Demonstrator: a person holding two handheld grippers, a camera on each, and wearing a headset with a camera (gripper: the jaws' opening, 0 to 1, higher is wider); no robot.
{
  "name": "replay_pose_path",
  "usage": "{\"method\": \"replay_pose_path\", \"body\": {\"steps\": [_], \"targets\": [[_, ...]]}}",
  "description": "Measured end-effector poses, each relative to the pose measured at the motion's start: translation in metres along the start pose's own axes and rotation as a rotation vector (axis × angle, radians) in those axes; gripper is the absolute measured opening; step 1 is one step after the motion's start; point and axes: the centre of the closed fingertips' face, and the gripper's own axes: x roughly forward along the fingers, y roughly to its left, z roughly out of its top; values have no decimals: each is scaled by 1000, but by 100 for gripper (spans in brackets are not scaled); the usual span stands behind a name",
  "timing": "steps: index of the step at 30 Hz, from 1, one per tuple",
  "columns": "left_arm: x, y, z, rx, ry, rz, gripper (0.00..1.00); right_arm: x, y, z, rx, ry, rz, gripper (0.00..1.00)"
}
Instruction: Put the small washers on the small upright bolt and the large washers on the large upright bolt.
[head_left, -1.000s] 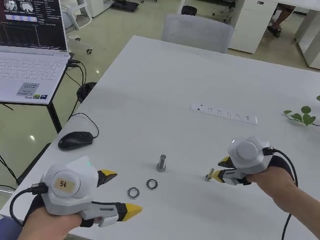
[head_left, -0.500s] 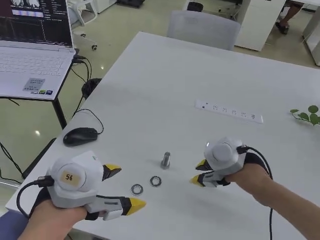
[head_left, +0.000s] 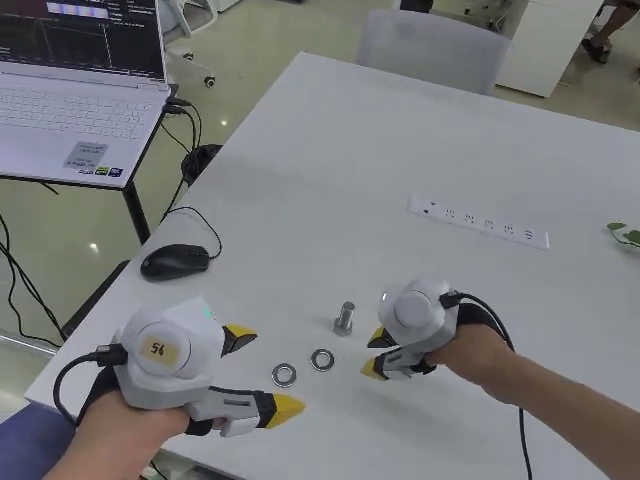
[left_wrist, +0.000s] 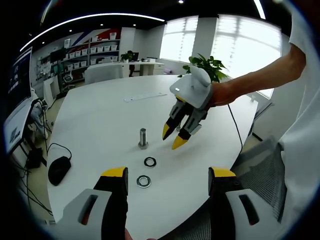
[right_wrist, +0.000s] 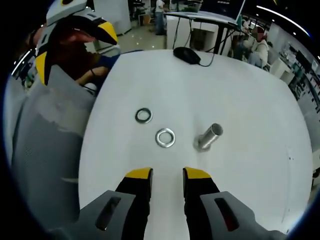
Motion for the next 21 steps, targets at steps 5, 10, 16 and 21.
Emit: {"method": "replay_pose_path", "body": {"steps": [5, 10, 16, 21], "targets": [[1, 2, 0, -6, 0, 2, 64, 12, -1, 12, -5, -23, 22, 26], [1, 3, -1, -14, 4, 4, 64, 24, 0, 17, -19, -25, 42, 26], [0, 6, -4, -23, 13, 7, 64, 35, 4, 23, -47, -21, 65, 27], [1, 6, -7, -25, 23, 5, 64, 43, 5, 28, -66, -25, 83, 28]]}}
